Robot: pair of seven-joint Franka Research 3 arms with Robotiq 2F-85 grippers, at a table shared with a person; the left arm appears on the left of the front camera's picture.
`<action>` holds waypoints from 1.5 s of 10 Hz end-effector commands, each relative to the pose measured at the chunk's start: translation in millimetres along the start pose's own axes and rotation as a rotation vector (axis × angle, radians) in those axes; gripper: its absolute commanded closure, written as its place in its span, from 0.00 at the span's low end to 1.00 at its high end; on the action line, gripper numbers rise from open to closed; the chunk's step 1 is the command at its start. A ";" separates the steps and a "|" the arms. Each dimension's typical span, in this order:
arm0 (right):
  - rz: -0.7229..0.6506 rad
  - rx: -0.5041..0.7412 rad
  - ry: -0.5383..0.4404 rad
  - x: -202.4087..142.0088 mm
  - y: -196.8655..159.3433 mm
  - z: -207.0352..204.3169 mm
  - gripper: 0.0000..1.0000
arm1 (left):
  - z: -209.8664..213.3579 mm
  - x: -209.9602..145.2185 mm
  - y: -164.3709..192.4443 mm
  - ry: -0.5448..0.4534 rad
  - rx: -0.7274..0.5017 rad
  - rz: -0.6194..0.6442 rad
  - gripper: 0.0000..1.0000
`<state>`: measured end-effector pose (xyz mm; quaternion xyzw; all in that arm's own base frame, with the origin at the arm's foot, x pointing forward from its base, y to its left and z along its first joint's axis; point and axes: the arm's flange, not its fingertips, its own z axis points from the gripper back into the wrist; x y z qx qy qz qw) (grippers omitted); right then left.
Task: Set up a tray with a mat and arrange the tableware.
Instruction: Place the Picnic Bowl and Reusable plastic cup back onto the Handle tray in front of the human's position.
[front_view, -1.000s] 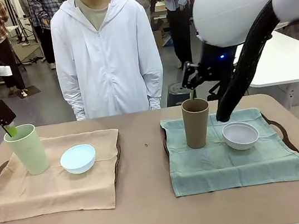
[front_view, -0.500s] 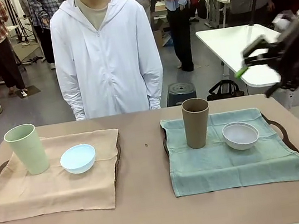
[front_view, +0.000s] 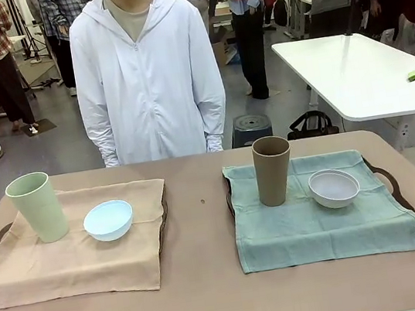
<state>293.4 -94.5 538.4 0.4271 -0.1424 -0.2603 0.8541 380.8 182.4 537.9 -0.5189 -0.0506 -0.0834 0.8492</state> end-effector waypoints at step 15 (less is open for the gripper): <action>-0.143 0.395 0.121 58.4 -107.3 122.3 0.00 | 100.3 -18.0 80.3 -0.017 -0.313 0.031 0.00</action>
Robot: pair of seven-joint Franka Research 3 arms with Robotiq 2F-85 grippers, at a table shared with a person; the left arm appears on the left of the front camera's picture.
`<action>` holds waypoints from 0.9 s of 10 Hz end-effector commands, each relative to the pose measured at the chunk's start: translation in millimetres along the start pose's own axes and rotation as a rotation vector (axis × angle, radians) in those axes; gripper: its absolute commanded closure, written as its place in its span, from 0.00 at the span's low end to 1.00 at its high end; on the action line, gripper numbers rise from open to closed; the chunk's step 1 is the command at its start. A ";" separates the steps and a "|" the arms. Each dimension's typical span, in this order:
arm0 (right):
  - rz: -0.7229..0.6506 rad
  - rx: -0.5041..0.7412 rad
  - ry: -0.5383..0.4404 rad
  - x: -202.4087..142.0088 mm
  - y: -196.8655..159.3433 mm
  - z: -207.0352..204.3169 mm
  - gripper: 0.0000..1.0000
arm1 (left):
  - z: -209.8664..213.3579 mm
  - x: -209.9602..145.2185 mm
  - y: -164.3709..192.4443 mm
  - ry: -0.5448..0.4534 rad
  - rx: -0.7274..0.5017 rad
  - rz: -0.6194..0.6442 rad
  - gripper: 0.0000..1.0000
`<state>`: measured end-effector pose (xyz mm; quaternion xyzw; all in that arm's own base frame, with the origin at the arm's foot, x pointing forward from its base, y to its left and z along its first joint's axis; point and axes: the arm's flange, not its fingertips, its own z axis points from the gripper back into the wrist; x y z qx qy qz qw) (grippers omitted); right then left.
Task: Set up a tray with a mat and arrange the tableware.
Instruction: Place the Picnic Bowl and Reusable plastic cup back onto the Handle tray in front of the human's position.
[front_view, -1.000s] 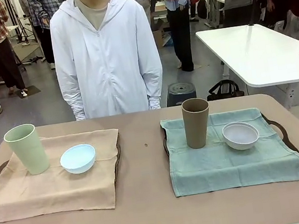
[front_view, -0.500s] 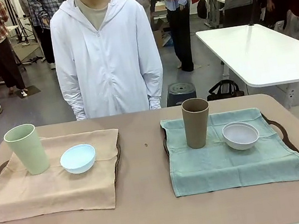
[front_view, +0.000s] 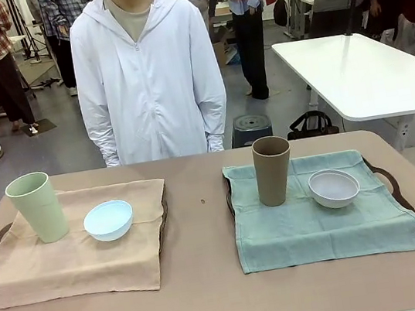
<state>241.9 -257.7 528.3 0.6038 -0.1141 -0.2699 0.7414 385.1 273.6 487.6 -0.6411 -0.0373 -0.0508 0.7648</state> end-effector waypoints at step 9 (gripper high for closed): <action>0.008 -0.027 -0.016 -4.0 3.6 -6.0 0.00 | 0.0 0.0 0.0 0.000 0.000 0.000 0.00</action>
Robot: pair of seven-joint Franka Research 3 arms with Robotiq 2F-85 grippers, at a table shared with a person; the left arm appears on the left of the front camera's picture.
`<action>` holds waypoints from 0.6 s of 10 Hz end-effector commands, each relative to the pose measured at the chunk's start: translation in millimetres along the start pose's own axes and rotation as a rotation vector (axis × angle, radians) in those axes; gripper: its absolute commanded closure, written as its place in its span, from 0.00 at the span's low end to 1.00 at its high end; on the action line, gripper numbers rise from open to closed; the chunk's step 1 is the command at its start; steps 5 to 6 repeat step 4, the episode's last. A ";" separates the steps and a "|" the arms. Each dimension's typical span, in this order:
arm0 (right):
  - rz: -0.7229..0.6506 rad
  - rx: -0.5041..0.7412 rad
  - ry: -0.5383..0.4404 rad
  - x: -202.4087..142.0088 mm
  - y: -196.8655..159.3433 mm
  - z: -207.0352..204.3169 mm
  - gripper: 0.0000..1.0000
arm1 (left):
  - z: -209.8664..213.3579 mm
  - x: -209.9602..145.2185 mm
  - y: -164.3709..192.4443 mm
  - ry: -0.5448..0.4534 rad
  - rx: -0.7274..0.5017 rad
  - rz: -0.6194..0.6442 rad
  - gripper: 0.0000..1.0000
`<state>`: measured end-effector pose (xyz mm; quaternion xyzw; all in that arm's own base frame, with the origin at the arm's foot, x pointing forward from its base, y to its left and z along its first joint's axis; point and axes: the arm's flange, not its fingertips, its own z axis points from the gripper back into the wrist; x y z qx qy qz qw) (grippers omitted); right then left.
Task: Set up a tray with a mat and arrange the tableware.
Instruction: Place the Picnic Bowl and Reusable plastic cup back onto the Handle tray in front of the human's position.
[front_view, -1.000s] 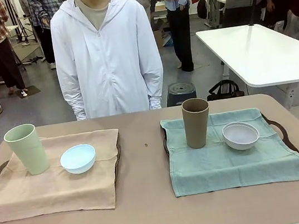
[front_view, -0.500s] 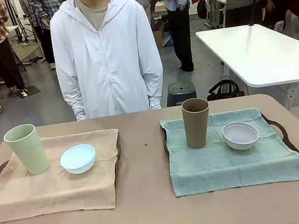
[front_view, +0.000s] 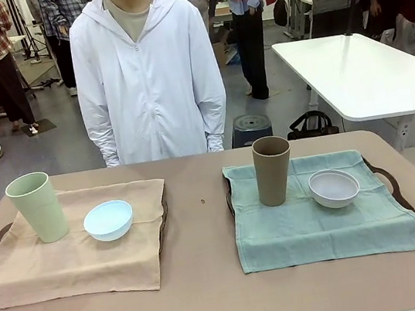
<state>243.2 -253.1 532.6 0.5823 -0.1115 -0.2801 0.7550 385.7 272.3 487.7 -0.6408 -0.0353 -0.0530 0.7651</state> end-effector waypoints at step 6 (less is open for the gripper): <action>0.014 0.025 0.001 -1.9 -1.2 -2.7 0.00 | 1.3 -0.6 0.2 -0.006 -0.001 0.001 0.00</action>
